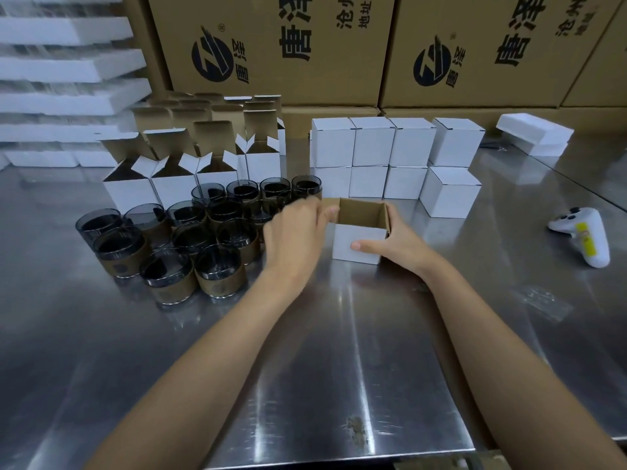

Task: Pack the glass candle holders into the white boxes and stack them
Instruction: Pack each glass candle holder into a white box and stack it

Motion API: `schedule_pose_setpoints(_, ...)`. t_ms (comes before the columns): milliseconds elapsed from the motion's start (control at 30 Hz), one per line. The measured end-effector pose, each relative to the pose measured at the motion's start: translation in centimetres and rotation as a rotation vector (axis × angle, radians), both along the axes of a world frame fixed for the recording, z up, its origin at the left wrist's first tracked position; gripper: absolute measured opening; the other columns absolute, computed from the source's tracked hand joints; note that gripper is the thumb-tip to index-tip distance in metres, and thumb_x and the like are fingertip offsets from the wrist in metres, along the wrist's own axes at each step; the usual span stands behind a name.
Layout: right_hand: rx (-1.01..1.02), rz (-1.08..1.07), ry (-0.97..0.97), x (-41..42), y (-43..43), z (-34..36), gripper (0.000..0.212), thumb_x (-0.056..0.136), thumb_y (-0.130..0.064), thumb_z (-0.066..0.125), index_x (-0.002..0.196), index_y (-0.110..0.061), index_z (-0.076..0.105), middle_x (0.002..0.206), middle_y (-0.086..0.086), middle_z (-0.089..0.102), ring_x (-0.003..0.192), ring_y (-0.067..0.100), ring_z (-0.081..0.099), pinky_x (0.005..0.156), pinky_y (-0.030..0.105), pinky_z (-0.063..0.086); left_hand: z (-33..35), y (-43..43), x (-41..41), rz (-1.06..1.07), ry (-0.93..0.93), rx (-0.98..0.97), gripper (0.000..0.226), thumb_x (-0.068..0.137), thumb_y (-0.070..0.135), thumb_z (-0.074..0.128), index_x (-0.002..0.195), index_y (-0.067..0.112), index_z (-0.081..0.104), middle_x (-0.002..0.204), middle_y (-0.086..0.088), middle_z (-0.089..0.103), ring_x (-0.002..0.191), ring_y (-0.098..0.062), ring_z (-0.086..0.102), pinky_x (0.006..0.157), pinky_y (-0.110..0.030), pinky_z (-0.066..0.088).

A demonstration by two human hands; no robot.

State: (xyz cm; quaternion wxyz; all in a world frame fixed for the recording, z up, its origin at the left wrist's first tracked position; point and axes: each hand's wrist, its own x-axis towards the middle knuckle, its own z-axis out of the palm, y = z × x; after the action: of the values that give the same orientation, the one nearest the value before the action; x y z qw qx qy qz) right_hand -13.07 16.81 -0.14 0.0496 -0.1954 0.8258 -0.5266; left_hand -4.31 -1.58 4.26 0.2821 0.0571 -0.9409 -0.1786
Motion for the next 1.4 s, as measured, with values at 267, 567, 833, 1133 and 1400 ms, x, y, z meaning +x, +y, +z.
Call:
schedule_pose_setpoints(267, -0.007, 0.0, -0.013, 0.2, -0.2, 0.1, 0.075, 0.051, -0.055, 0.086, 0.112, -0.046, 0.043, 0.11, -0.031, 0.06, 0.104, -0.016, 0.055, 0.078, 0.001, 0.04, -0.5, 0.3, 0.6, 0.21, -0.305, -0.359, 0.04, 0.101, 0.029, 0.041, 0.126, 0.001, 0.052, 0.122, -0.014, 0.057, 0.114, -0.029, 0.049, 0.091, -0.037, 0.036)
schedule_pose_setpoints(567, 0.018, 0.014, -0.027, 0.1, 0.1, 0.2, 0.088, 0.053, -0.056, 0.086, 0.126, -0.035, 0.041, 0.119, -0.024, 0.057, 0.106, -0.015, 0.054, 0.083, 0.01, 0.041, 1.1, -0.2, 1.2, 0.058, -0.156, -0.232, 0.018, 0.086, -0.002, 0.048, 0.094, 0.014, 0.052, 0.095, -0.005, 0.066, 0.093, -0.026, 0.059, 0.089, -0.033, 0.031)
schedule_pose_setpoints(833, 0.018, 0.023, -0.006, 0.7, -1.5, 0.0, 0.081, 0.059, -0.045, 0.088, 0.124, -0.03, 0.042, 0.114, -0.016, 0.062, 0.1, -0.007, 0.06, 0.081, 0.013, 0.045, 7.5, -3.0, -0.5, -0.228, 0.18, 0.418, 0.002, 0.092, 0.01, 0.062, 0.091, 0.008, 0.062, 0.085, -0.001, 0.068, 0.075, 0.006, 0.062, 0.08, -0.022, 0.05)
schedule_pose_setpoints(1133, 0.059, 0.07, 0.065, 1.3, -3.9, -0.1, 0.094, 0.054, -0.06, 0.085, 0.13, -0.031, 0.038, 0.124, -0.018, 0.056, 0.113, -0.004, 0.055, 0.091, 0.022, 0.046, 8.1, -1.3, -1.4, -0.438, -0.205, 0.472, 0.026, 0.083, 0.019, 0.075, 0.108, 0.013, 0.073, 0.088, 0.006, 0.074, 0.085, -0.001, 0.069, 0.077, -0.022, 0.057)
schedule_pose_setpoints(1400, 0.052, 0.067, 0.048, 1.3, -3.8, -0.3, 0.07, 0.063, -0.043, 0.086, 0.116, -0.026, 0.044, 0.098, -0.03, 0.057, 0.096, -0.014, 0.055, 0.074, 0.005, 0.041, 5.3, 0.9, -2.2, -0.312, -0.417, -0.056, 0.012, 0.083, 0.016, 0.071, 0.094, 0.017, 0.073, 0.091, -0.003, 0.07, 0.09, -0.024, 0.065, 0.08, -0.038, 0.053)
